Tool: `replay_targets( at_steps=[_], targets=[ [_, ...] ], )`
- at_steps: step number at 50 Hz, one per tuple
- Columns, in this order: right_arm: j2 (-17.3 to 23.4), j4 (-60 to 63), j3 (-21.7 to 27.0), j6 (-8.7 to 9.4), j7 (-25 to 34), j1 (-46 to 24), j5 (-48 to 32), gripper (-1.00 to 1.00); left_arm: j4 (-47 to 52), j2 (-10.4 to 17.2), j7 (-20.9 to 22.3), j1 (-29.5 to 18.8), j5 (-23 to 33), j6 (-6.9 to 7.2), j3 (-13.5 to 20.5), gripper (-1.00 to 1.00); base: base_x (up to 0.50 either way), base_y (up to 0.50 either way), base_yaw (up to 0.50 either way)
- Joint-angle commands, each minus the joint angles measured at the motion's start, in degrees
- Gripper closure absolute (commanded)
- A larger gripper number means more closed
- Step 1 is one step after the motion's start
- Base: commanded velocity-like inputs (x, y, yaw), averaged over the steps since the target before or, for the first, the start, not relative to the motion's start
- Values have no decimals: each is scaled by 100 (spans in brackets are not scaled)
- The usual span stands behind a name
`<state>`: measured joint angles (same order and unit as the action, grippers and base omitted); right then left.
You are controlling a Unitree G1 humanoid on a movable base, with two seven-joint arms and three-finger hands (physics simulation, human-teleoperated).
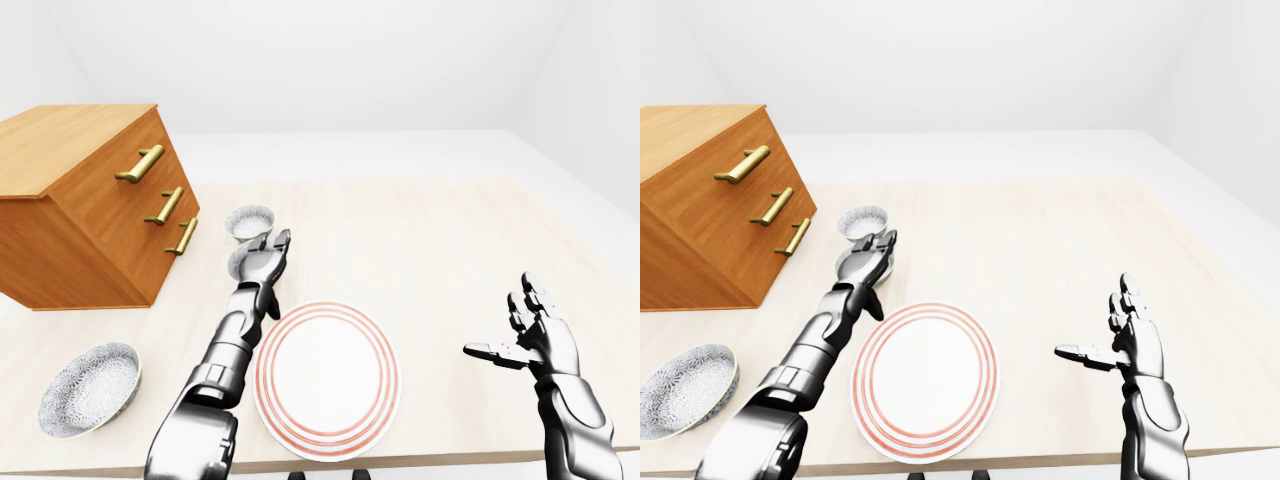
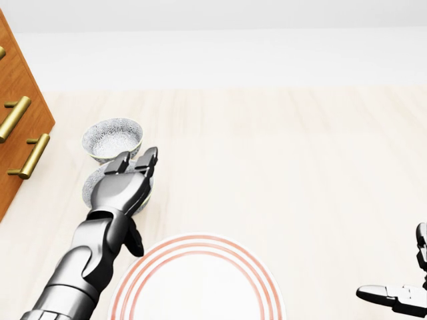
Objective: Put the bowl in the middle on the plate.
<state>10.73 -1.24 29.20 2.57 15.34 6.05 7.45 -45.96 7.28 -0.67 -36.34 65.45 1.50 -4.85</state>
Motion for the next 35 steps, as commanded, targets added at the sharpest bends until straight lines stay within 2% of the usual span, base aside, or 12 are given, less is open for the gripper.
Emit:
replay_targets(
  at_steps=[1, 5, 7, 8, 10, 20, 21, 23, 26, 29, 35],
  targets=[
    [2, -24, -5, -23, 1, -5, -3, -100, -197, -30, -202, -91, -44, -62, -12, -100, 0, 0, 0],
    [-1, 26, -6, 10, -3, 13, 1, -100, -274, -25, -264, -124, -59, -89, -16, -100, 0, 0, 0],
    [1, -22, 0, -28, 6, 5, -1, -100, -305, -25, -284, -130, -59, -94, -22, -100, 0, 0, 0],
    [-2, 74, 3, 51, -2, 22, 5, -100, -289, -31, -269, -113, -57, -85, -31, -100, 0, 0, 0],
    [-6, 92, 6, 66, 0, 24, 2, -100, -266, -33, -256, -104, -54, -77, -36, -100, 0, 0, 0],
    [-1, 47, 13, 38, 5, 7, 1, -100, -119, -52, -166, -38, -26, -37, -46, -100, 0, 0, 0],
    [-1, -38, 10, -34, 10, -7, -10, -100, -143, -52, -181, -42, -24, -45, -46, -100, 0, 0, 0],
    [-19, 120, 8, 66, 2, 48, -1, -100, -174, -50, -201, -49, -26, -55, -42, -100, 0, 0, 0],
    [-34, 159, 21, 85, 15, 62, -8, -100, -195, -44, -216, -51, -12, -57, -48, -100, 0, 0, 0],
    [-34, 36, 24, -10, 27, 30, -23, -100, -223, -36, -225, -50, 9, -63, -55, -100, 0, 0, 0],
    [-3, -20, 4, -27, 5, 1, -13, -100, -125, -2, -150, 1, 71, -32, -52, -100, 0, 0, 0]
  ],
)
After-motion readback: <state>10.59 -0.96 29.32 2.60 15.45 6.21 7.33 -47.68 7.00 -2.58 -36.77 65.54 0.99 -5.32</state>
